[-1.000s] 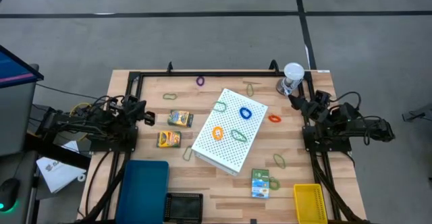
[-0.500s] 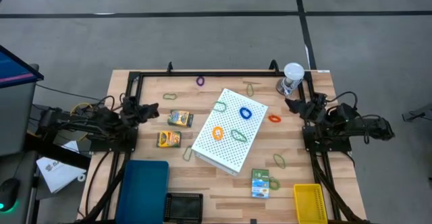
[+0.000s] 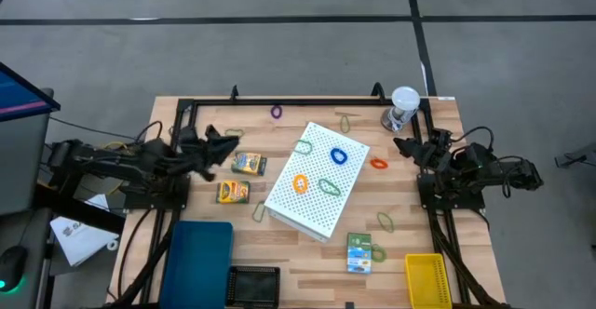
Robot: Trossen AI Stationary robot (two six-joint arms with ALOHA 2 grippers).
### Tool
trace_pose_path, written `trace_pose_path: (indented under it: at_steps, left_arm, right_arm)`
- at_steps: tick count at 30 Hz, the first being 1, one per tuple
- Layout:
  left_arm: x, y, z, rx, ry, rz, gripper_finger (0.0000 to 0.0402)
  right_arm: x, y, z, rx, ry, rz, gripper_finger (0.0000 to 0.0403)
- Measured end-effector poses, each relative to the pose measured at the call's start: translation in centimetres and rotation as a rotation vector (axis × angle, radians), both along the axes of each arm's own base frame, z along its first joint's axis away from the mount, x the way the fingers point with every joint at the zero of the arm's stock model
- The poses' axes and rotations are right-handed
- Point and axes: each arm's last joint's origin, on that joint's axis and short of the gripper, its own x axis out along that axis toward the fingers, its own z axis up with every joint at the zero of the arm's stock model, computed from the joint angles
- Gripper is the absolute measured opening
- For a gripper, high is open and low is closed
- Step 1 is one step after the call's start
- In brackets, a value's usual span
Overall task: Pick & Place Office Desk Supplies
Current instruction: Put the yellow crayon box into the blue bin
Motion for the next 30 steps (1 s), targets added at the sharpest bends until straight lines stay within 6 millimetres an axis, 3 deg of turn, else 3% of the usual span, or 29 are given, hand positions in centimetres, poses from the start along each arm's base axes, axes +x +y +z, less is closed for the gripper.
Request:
trace_pose_path:
  at_steps: [3, 6, 9, 11, 13, 17, 22, 25, 27, 30]
  left_arm:
    - [1.6, 0.4, 2.5, 0.162, 0.373, 0.053, 0.0121]
    - [2.0, 1.4, 5.1, 0.198, 0.749, 0.104, 0.0157]
    - [1.6, 3.0, 7.4, 0.090, 1.004, 0.184, 0.0188]
    - [1.2, 4.4, 8.1, -0.076, 1.140, 0.253, 0.0203]
    - [1.1, 5.9, 7.7, -0.261, 1.263, 0.294, 0.0213]
    - [1.4, 7.6, 4.9, -0.481, 1.445, 0.250, 0.0220]
    - [1.4, 8.2, 1.7, -0.620, 1.447, 0.266, 0.0230]
    - [1.3, 7.7, 0.2, -0.696, 1.379, 0.176, 0.0240]
    - [1.8, 7.3, -0.6, -0.681, 1.352, 0.076, 0.0242]
    - [3.0, 6.2, -0.5, -0.394, 1.417, -0.137, 0.0237]
  right_arm:
    - [0.0, 0.0, 0.1, -0.003, -0.005, -0.002, 0.0195]
    - [-0.1, 0.0, 0.1, -0.002, -0.011, 0.000, 0.0195]
    - [-0.2, 0.1, 0.3, -0.002, -0.032, 0.007, 0.0195]
    - [-0.2, 0.1, 0.4, -0.012, -0.042, 0.001, 0.0195]
    - [-0.3, 0.0, 0.5, -0.021, -0.054, -0.007, 0.0195]
    - [-0.3, 0.1, 0.6, -0.034, -0.057, -0.012, 0.0195]
    - [-0.3, 0.2, 0.6, -0.041, -0.060, 0.023, 0.0195]
    - [-0.3, 0.4, 0.6, -0.043, -0.060, 0.054, 0.0195]
    - [-0.3, 0.6, 0.6, -0.043, -0.060, 0.072, 0.0195]
    - [-0.3, 0.7, 0.6, -0.045, -0.059, 0.090, 0.0195]
